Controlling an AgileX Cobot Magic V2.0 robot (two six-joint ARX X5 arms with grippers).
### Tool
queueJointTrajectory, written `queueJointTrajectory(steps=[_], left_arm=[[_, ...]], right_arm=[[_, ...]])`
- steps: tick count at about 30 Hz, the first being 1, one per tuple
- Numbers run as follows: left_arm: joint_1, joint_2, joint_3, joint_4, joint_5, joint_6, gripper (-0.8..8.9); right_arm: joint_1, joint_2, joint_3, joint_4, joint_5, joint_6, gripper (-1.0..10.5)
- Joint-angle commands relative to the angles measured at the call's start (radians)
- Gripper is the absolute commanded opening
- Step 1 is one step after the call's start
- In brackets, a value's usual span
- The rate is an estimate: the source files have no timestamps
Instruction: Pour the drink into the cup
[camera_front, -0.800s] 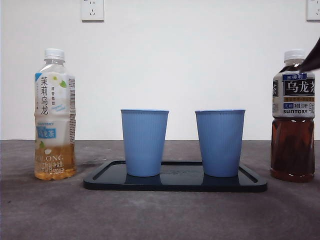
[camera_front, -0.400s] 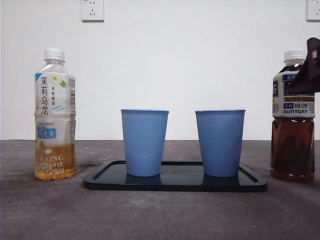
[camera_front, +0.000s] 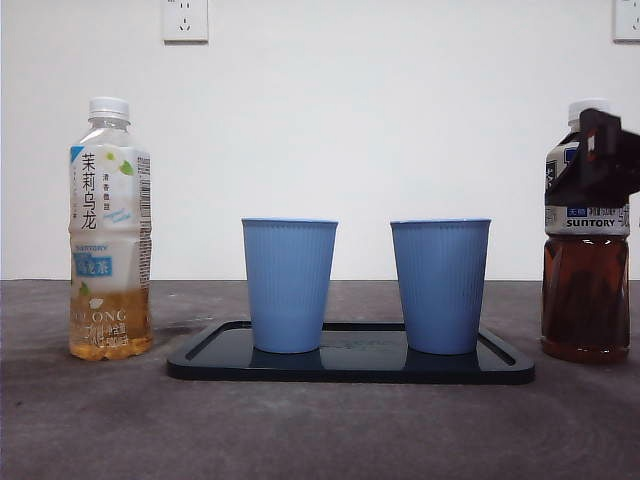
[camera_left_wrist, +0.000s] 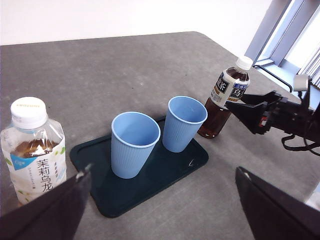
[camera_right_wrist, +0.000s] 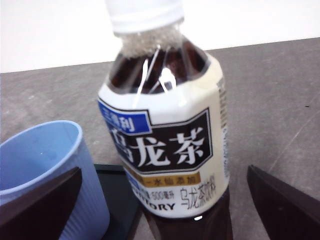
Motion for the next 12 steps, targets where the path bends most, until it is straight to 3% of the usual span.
queueJointTrajectory(steps=[1, 10, 12], left_arm=[[-0.005, 0.007, 0.011, 0.01, 0.002, 0.011, 4.66], [-0.005, 0.007, 0.011, 0.01, 0.002, 0.011, 4.66], [-0.005, 0.007, 0.011, 0.01, 0.002, 0.011, 4.66]], right_arm=[[0.003, 0.068, 0.002, 0.081, 0.001, -0.016, 5.5], [0.003, 0.215, 0.065, 0.157, 0.001, -0.038, 5.3], [0.003, 0.235, 0.082, 0.157, 0.01, -0.038, 4.7]])
